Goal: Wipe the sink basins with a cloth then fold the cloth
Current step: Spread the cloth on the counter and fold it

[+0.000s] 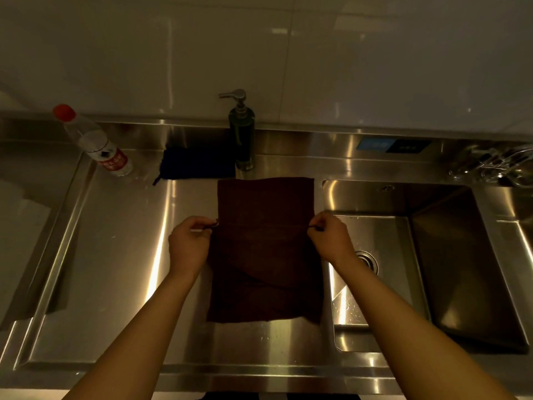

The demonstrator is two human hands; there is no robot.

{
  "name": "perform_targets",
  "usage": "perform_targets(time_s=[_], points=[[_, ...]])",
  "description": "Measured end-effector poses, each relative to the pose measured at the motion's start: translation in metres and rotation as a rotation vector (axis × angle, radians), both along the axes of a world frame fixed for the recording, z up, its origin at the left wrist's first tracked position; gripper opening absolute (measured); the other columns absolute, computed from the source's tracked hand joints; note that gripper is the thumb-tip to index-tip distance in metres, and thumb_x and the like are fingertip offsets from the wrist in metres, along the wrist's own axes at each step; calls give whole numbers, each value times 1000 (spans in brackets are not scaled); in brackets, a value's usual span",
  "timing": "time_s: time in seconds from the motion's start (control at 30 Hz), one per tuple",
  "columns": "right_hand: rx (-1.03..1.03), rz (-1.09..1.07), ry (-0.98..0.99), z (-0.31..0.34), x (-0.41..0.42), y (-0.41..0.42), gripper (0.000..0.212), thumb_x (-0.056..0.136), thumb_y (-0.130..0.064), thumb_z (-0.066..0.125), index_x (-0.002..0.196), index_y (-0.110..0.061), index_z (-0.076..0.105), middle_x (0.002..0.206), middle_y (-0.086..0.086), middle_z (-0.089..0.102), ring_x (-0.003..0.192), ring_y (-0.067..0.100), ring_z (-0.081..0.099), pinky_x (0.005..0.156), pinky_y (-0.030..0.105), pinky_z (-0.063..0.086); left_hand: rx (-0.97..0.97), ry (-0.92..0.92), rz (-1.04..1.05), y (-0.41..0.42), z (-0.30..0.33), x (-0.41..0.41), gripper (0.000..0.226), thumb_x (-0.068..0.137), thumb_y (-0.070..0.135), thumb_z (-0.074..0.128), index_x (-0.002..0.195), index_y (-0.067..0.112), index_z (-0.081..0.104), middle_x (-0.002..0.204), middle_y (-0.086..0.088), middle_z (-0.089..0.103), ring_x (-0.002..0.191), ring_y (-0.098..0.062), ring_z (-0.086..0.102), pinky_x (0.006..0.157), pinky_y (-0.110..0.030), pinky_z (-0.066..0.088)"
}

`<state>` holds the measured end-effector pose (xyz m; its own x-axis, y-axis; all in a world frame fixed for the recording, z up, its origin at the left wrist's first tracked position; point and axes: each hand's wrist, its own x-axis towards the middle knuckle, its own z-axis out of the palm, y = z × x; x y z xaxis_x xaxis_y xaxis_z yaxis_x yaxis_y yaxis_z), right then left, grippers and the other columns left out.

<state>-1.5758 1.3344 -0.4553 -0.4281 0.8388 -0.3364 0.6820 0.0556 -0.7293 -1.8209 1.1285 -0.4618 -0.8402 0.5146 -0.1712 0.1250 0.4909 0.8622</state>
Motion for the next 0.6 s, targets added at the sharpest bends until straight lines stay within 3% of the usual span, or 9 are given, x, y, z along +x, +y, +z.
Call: perform_targets(time_s=[0.1,0.2,0.27,0.37,0.43,0.5,0.6], points=[[-13,-30,56,8,-15,31,17,89,-6,69,97,-21,65,93,-2,68,83,11,65,66,19,48,38,-6,37,20,5,-14,30,85,-1,73,83,30,72,88,13,73,83,6,67,70,-4,48],[59,-16,37,10,-35,57,23,85,-5,75,91,-25,67,85,-2,67,75,3,62,57,5,40,61,-45,62,40,5,-32,22,85,2,77,89,23,71,94,5,73,88,-8,70,82,-32,61],[75,-13,27,9,-46,70,25,83,-5,78,88,-27,68,82,-5,67,72,0,61,53,2,38,50,-62,63,52,2,-44,17,84,4,79,94,17,72,95,1,73,93,-17,71,84,-41,61],[106,-13,27,6,-59,87,27,79,-2,80,84,-26,69,76,-7,65,69,4,62,54,2,37,25,-68,72,65,-5,-60,18,83,6,81,98,13,72,97,-3,74,95,-20,71,84,-36,60],[125,-11,30,4,-66,97,24,78,-1,80,85,-22,71,79,-4,68,69,0,61,55,2,39,24,-69,77,72,-8,-67,19,83,5,82,97,12,72,97,-2,73,94,-18,71,78,-22,56],[142,-33,33,2,-71,107,22,78,0,80,87,-19,73,84,1,72,71,2,62,60,7,44,34,-75,88,81,-9,-71,18,84,5,81,95,15,71,94,2,71,91,-14,69,71,-12,51],[133,-93,49,-4,-76,119,21,78,1,79,89,-16,74,88,3,73,74,6,64,68,15,49,41,-89,98,93,-10,-77,19,85,8,81,98,16,70,90,7,68,84,-6,66,66,-8,48]])
